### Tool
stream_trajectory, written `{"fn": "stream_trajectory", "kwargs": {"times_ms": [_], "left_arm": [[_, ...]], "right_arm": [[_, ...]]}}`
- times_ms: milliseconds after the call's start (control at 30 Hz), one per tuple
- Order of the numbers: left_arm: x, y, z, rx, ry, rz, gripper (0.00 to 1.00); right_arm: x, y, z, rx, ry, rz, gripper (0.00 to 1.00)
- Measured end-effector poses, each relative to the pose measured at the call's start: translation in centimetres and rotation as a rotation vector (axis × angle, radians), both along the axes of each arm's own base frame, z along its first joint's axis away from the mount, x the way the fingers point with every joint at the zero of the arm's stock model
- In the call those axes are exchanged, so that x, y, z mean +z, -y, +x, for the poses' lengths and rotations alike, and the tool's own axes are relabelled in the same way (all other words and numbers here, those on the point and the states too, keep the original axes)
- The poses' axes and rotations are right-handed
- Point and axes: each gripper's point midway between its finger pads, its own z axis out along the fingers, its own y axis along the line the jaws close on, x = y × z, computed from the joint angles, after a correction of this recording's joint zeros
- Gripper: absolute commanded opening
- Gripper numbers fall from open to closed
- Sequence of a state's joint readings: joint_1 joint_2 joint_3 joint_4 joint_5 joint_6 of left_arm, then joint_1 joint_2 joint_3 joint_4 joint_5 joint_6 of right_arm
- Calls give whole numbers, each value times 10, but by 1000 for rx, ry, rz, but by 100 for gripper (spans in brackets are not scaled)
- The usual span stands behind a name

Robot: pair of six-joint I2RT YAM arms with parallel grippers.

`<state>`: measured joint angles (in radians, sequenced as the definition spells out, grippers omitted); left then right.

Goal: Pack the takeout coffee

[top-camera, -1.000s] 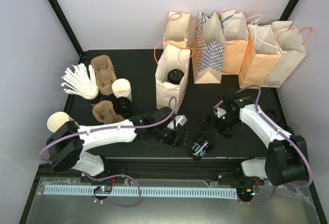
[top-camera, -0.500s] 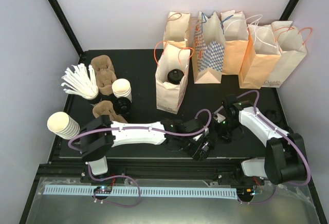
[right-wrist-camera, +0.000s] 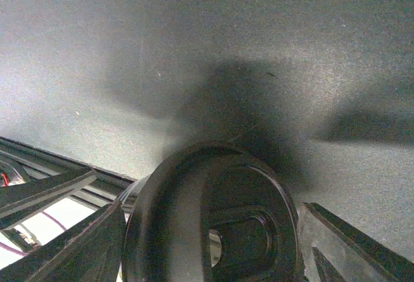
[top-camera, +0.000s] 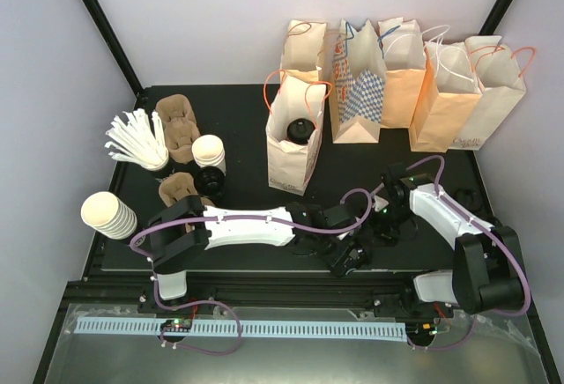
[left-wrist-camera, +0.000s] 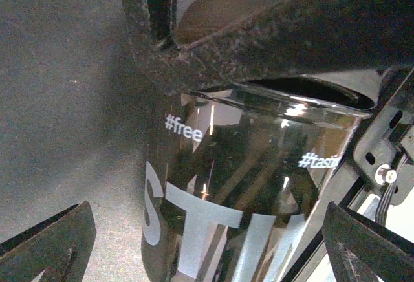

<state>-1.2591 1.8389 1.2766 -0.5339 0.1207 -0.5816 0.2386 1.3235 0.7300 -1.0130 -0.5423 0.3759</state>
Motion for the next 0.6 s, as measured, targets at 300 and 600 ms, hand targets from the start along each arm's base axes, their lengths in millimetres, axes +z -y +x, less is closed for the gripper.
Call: {"fn": "stream_trajectory", "kwargs": {"times_ms": [300,600], "left_arm": [[-5,1,-1,-104,57,13,99],[-10,9,-6,-177,114,-95,93]], "right_arm": [[-3,2,-5,-7,-20,-8,73],[-5,-6,-11,-43,-62,36,65]]}}
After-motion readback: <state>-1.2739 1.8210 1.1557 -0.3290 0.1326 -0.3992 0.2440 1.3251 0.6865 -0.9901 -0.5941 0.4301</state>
